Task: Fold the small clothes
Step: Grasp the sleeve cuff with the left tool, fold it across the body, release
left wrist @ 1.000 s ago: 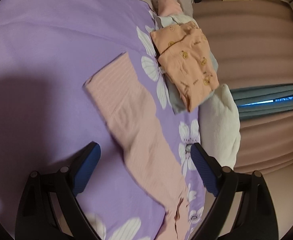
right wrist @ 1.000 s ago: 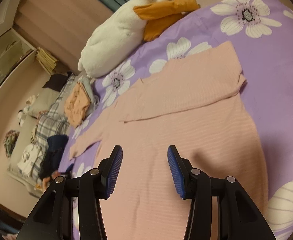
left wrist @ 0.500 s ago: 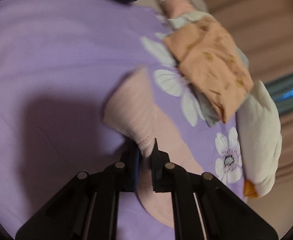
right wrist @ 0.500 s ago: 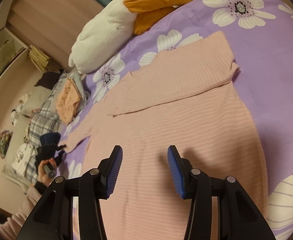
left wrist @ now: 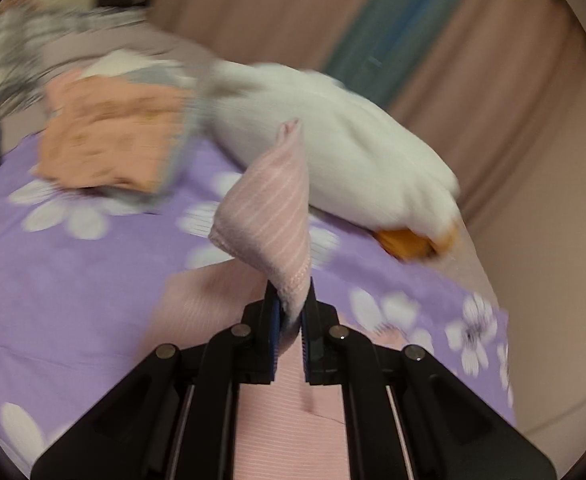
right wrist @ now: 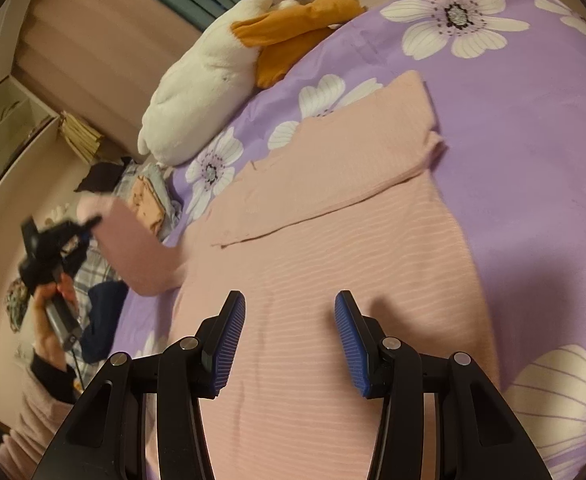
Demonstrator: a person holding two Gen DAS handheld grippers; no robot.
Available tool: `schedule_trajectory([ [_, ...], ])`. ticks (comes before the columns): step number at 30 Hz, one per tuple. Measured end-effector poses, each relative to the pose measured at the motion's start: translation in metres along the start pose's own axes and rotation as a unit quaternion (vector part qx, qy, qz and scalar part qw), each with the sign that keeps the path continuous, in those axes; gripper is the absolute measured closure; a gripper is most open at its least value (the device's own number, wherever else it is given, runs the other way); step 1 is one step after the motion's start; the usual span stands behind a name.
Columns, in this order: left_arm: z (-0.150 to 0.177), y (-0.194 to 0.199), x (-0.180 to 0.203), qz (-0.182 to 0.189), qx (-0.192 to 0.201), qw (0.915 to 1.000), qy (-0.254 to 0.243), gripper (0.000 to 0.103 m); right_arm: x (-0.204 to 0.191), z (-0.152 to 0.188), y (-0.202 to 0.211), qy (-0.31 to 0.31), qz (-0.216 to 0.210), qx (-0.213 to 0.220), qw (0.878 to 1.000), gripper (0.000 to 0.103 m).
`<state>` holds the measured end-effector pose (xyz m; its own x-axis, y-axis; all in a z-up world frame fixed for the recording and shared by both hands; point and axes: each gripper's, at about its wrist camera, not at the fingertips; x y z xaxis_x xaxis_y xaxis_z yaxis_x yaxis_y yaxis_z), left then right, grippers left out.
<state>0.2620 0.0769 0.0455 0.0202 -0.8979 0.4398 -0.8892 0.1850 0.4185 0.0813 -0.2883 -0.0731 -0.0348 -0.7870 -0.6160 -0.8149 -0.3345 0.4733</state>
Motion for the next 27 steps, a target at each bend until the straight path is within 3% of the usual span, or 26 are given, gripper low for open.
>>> schedule_trajectory([
  [6,0.074,-0.052,0.103,0.037,-0.069,0.995,-0.063,0.095,0.023,-0.01,0.014,-0.014,0.009,0.014,1.0,0.056],
  [11,0.139,-0.098,0.138,0.026,-0.151,0.984,-0.092,0.088,0.038,-0.019,0.019,-0.021,0.016,0.023,0.999,0.056],
  [12,0.152,-0.109,0.138,0.022,-0.182,0.9791,-0.088,0.07,0.04,-0.02,0.019,-0.024,0.017,0.023,0.999,0.056],
  [13,0.16,-0.115,0.138,0.015,-0.199,0.9763,-0.085,0.043,0.042,-0.021,0.019,-0.027,0.017,0.022,0.999,0.056],
  [15,0.17,-0.122,0.134,0.02,-0.22,0.9725,-0.073,0.021,0.044,-0.023,0.017,-0.033,0.014,0.022,0.999,0.056],
  [18,0.168,-0.115,0.124,0.038,-0.228,0.9713,-0.058,0.021,0.044,-0.029,0.012,-0.047,0.008,0.025,0.999,0.045],
  [22,0.146,-0.089,0.093,0.058,-0.208,0.9758,-0.032,0.015,0.039,-0.043,-0.004,-0.068,-0.014,0.025,0.997,0.045],
  [27,0.117,-0.057,0.05,0.065,-0.169,0.9825,-0.045,0.013,0.03,-0.064,-0.044,-0.102,-0.033,0.009,0.994,0.045],
])
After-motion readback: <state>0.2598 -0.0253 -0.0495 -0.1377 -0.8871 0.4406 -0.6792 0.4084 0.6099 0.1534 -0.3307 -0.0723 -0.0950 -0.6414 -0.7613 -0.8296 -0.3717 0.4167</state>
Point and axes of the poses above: each gripper's, at about its wrist camera, not at the fingertips, and y roughly against the way its jaws point, x to its right, z to its underside, and after that the axes turned 11 degrees about x, right-handed
